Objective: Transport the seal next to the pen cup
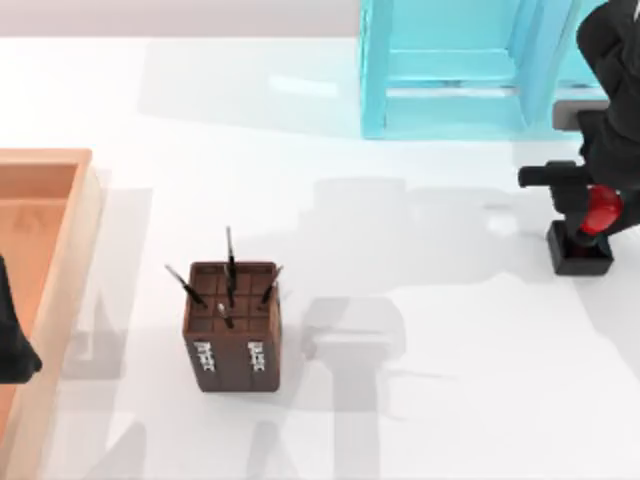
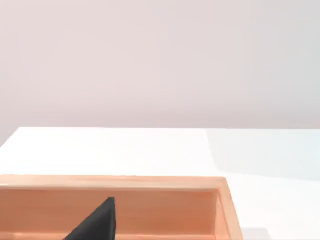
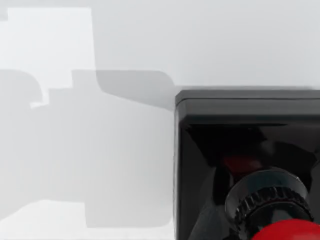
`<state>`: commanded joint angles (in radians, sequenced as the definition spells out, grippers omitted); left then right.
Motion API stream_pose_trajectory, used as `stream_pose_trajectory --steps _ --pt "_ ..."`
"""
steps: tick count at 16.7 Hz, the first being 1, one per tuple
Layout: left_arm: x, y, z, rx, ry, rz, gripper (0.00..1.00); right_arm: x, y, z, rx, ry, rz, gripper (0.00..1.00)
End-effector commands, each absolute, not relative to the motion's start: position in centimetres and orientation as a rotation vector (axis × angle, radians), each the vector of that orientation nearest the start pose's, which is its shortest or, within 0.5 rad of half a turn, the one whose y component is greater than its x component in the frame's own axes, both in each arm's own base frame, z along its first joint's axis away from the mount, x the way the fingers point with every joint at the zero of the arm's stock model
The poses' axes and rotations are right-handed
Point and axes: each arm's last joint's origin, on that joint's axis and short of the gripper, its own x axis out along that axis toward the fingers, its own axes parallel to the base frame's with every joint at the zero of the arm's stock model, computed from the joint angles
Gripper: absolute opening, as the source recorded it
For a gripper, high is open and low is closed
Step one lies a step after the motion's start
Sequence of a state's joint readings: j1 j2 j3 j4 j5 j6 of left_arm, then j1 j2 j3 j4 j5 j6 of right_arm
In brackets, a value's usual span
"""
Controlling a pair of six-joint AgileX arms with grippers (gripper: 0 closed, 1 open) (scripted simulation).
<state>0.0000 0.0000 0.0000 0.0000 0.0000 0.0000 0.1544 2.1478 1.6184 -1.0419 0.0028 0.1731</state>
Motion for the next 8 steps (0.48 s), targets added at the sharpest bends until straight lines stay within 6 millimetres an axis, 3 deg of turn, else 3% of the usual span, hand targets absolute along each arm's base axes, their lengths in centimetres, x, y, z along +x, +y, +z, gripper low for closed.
stream_pose_trajectory --steps 4,8 --pt "10.6 -0.1 16.0 0.000 0.000 0.000 1.00 40.7 6.9 15.1 0.008 1.574 -0.010 0.00" --pt "10.6 -0.1 16.0 0.000 0.000 0.000 1.00 42.0 8.9 16.3 0.004 1.607 -0.020 0.00"
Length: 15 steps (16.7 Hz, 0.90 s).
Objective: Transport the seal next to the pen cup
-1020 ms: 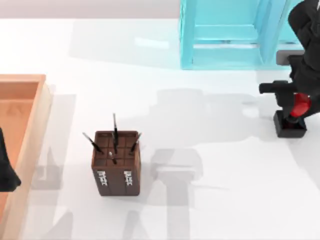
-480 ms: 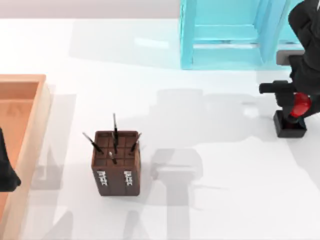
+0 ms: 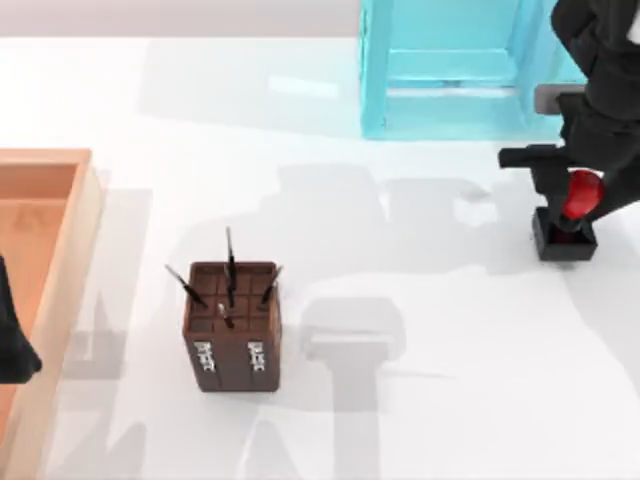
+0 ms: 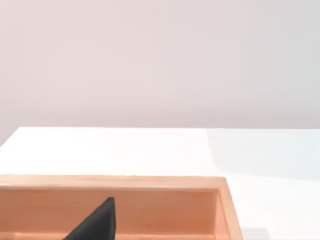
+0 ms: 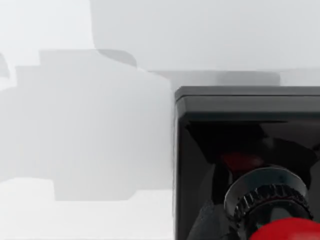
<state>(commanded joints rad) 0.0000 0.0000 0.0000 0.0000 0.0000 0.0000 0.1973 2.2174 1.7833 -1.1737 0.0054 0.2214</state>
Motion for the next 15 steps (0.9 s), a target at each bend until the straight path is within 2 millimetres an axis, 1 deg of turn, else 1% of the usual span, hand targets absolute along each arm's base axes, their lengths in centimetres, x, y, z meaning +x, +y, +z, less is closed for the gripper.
stream_pose_trajectory --steps 2,4,7,9,11,13,15 --pt "10.6 -0.1 16.0 0.000 0.000 0.000 1.00 42.9 10.6 17.6 0.000 1.615 -0.021 0.00" --pt "10.6 -0.1 16.0 0.000 0.000 0.000 1.00 43.7 12.6 19.6 -0.001 1.611 -0.020 0.00" --pt "10.6 -0.1 16.0 0.000 0.000 0.000 1.00 44.1 15.7 22.9 0.002 1.592 -0.013 0.00" --pt "10.6 -0.1 16.0 0.000 0.000 0.000 1.00 43.5 17.4 25.1 0.007 1.575 -0.008 0.00" --pt "10.6 -0.1 16.0 0.000 0.000 0.000 1.00 42.6 18.8 26.9 0.011 1.564 -0.005 0.00" --pt "10.6 -0.1 16.0 0.000 0.000 0.000 1.00 41.6 19.8 28.1 0.011 1.562 -0.005 0.00" --pt "10.6 -0.1 16.0 0.000 0.000 0.000 1.00 40.8 20.4 28.7 0.009 1.566 -0.007 0.00"
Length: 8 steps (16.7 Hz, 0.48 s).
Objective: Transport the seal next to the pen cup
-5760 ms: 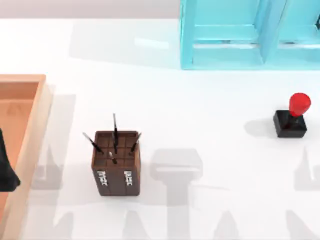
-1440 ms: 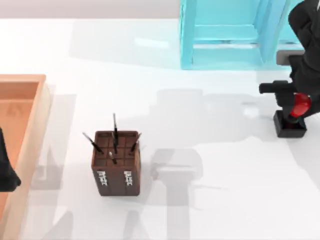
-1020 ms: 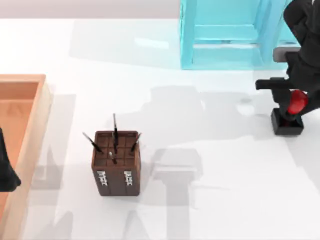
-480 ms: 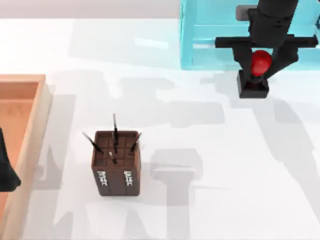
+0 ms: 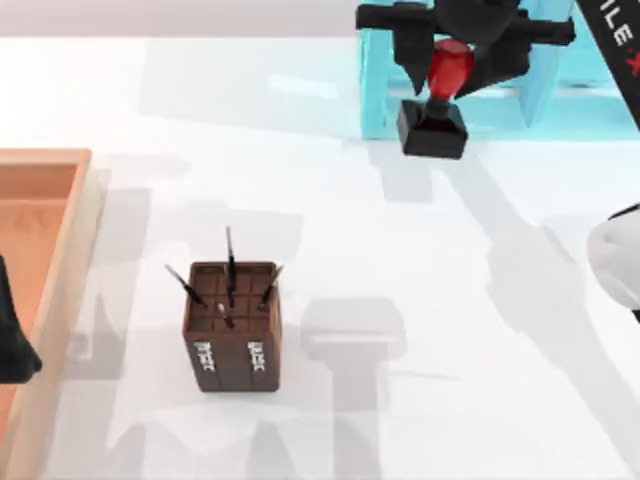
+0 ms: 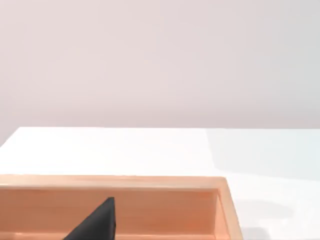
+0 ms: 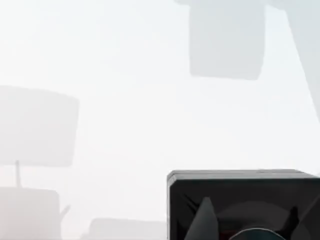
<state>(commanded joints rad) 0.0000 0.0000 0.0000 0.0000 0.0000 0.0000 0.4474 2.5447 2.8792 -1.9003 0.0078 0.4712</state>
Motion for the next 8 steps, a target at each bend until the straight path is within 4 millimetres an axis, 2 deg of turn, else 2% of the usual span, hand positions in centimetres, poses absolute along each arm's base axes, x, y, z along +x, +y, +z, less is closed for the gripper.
stream_pose_trajectory --steps 5,6,8 --pt "10.6 -0.1 16.0 0.000 0.000 0.000 1.00 40.5 20.6 28.9 0.008 1.568 -0.008 0.00" --pt "10.6 -0.1 16.0 0.000 0.000 0.000 1.00 41.9 21.8 29.3 0.097 1.353 0.099 0.00" --pt "10.6 -0.1 16.0 0.000 0.000 0.000 1.00 41.8 21.9 29.5 0.098 1.347 0.098 0.00"
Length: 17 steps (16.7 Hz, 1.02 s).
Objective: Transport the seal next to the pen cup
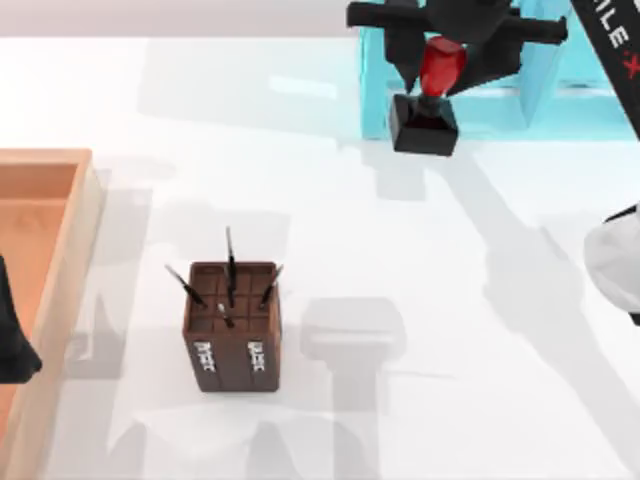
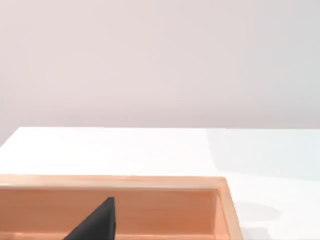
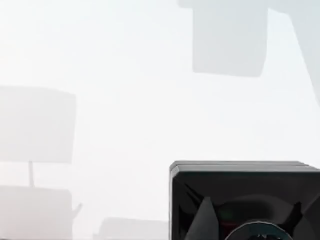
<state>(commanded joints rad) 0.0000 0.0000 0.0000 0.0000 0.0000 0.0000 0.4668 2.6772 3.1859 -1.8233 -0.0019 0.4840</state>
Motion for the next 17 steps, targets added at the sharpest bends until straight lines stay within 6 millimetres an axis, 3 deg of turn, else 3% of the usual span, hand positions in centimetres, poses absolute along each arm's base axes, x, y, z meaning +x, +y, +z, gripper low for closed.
stream_pose_trajectory --steps 3,7,12,17 --pt "10.6 -0.1 16.0 0.000 0.000 0.000 1.00 41.0 23.2 30.6 0.094 1.311 0.095 0.00" --pt "10.6 -0.1 16.0 0.000 0.000 0.000 1.00 38.8 26.3 31.1 0.061 1.293 0.073 0.00" --pt "10.6 -0.1 16.0 0.000 0.000 0.000 1.00 33.8 29.8 28.9 -0.022 1.308 0.016 0.00" --pt "10.6 -0.1 16.0 0.000 0.000 0.000 1.00 28.6 30.9 28.5 -0.035 1.231 0.010 0.00"
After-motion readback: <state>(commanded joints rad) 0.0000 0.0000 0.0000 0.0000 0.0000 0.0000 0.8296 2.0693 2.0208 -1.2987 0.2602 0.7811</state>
